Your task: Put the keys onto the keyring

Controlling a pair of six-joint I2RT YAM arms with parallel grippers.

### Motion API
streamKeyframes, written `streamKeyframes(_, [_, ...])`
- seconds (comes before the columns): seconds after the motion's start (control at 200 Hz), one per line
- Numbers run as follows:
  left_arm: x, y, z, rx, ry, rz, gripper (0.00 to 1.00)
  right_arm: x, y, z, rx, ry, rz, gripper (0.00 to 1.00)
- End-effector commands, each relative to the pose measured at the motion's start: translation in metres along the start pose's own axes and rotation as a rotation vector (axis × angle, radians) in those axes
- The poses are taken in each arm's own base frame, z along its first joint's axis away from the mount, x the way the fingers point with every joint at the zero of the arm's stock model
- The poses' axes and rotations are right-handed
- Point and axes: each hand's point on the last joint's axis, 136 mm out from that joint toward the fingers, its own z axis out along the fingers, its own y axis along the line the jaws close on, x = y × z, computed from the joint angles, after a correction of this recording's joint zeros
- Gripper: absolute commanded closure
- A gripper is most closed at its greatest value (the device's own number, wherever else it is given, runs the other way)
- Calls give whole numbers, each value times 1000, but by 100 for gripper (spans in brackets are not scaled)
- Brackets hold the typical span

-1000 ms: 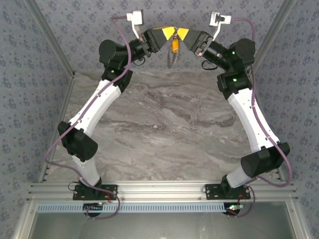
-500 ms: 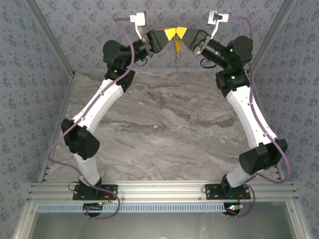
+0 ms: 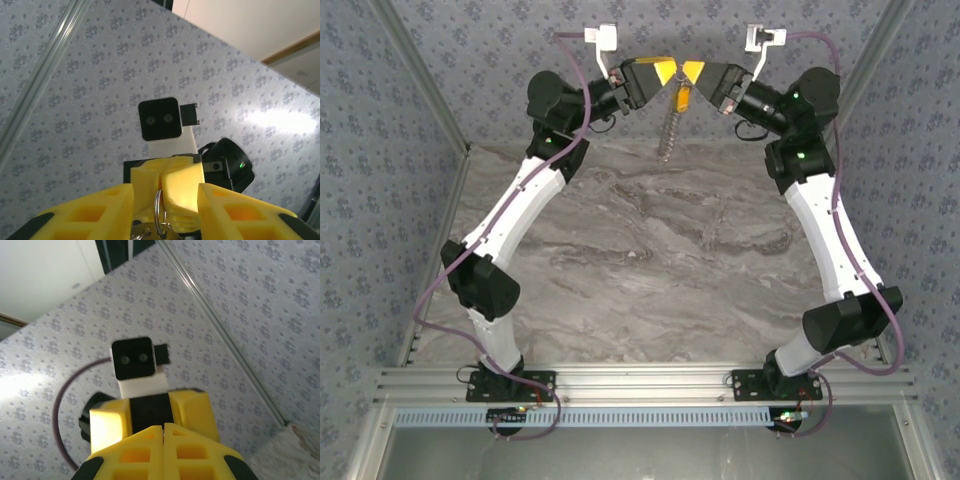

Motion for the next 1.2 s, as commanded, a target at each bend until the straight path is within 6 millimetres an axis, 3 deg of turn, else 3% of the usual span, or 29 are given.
streamKeyframes(0.0, [-7, -35, -7, 2, 68, 152, 55, 15, 22, -14, 16, 112, -77, 100])
streamKeyframes(0.16, [9, -33, -11, -38, 179, 211, 51, 36, 21, -28, 105, 224, -132, 100])
streamKeyframes(0.49, [38, -32, -21, -30, 349, 224, 54, 43, 26, -49, 211, 289, -207, 100])
streamKeyframes(0.64, [48, -38, -21, 16, 404, 196, 59, 44, 27, -49, 208, 293, -205, 100])
streamKeyframes(1.194, [61, -36, -13, 55, 425, 165, 59, 40, 31, -41, 158, 266, -193, 100])
